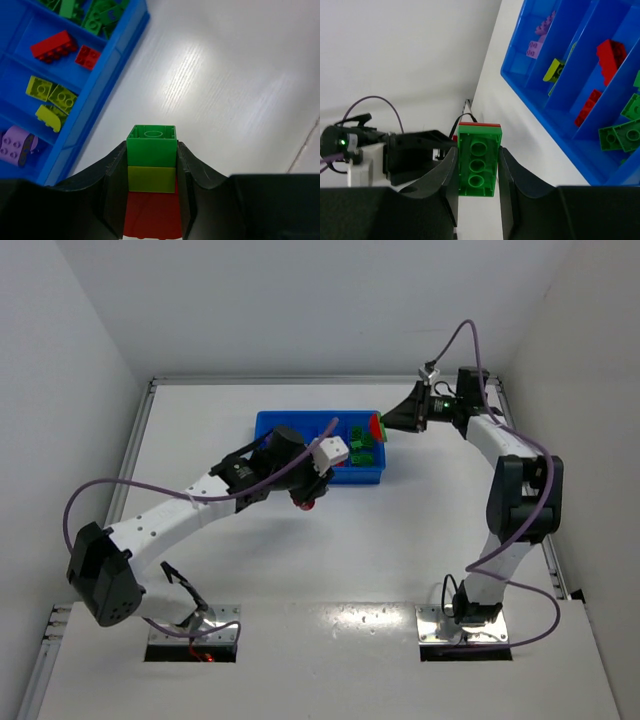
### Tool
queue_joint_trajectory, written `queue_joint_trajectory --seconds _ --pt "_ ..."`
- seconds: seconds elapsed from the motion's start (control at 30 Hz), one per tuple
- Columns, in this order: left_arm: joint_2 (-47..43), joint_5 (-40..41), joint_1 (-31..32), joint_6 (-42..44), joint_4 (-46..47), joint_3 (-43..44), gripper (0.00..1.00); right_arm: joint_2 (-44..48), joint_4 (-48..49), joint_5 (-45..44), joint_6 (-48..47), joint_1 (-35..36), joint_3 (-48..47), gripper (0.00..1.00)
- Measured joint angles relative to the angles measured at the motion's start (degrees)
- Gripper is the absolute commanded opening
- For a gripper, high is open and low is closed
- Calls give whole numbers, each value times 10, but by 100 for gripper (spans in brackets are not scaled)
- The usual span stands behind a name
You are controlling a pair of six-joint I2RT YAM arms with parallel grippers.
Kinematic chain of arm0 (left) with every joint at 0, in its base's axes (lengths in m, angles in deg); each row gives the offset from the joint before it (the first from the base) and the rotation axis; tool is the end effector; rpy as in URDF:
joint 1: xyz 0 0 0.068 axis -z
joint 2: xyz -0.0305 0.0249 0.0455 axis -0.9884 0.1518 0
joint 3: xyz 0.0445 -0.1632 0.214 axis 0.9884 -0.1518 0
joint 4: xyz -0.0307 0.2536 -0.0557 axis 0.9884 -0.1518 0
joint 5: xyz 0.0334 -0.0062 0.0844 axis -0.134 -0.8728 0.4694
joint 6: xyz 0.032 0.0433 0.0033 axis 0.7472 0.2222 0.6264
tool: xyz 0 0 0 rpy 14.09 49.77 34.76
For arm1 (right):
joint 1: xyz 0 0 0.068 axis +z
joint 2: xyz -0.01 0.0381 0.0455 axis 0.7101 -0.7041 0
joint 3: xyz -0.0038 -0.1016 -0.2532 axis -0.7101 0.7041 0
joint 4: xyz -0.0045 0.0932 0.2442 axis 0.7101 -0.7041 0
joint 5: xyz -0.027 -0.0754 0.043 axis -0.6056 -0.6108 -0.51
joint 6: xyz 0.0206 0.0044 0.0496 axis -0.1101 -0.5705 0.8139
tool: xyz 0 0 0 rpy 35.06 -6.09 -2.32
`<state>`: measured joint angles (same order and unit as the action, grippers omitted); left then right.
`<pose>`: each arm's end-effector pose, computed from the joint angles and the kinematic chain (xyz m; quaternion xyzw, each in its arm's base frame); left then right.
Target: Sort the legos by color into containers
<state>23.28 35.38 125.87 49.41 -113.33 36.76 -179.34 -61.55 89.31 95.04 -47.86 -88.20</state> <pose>0.2103 -0.2154 0.3074 0.4295 0.7862 -0.2074 0.3929 0.4088 0.0149 0.2541 0.0273 0.7668 0.6121 0.1912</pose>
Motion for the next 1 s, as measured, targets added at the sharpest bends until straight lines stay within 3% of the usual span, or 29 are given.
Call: queue_joint_trajectory --seconds 0.2,0.53,0.6,0.8,0.93,1.0 --pt "10 -43 -56 -35 -10 21 0 -4 -4 0 -2 13 12 0" --pt "123 -17 -36 -31 -27 -58 1 98 -39 -2 -31 1 69 0" --pt "148 -1 -34 -27 -31 -67 12 124 -52 -5 -47 -5 74 0" --pt "215 27 -33 -24 -23 -53 26 176 -85 -9 -79 -31 103 0" --pt "221 10 -34 -22 -21 -34 70 177 -108 -12 -98 -46 110 0" --pt "221 -23 -39 -19 -23 -21 77 178 -114 -14 -104 -52 116 0"
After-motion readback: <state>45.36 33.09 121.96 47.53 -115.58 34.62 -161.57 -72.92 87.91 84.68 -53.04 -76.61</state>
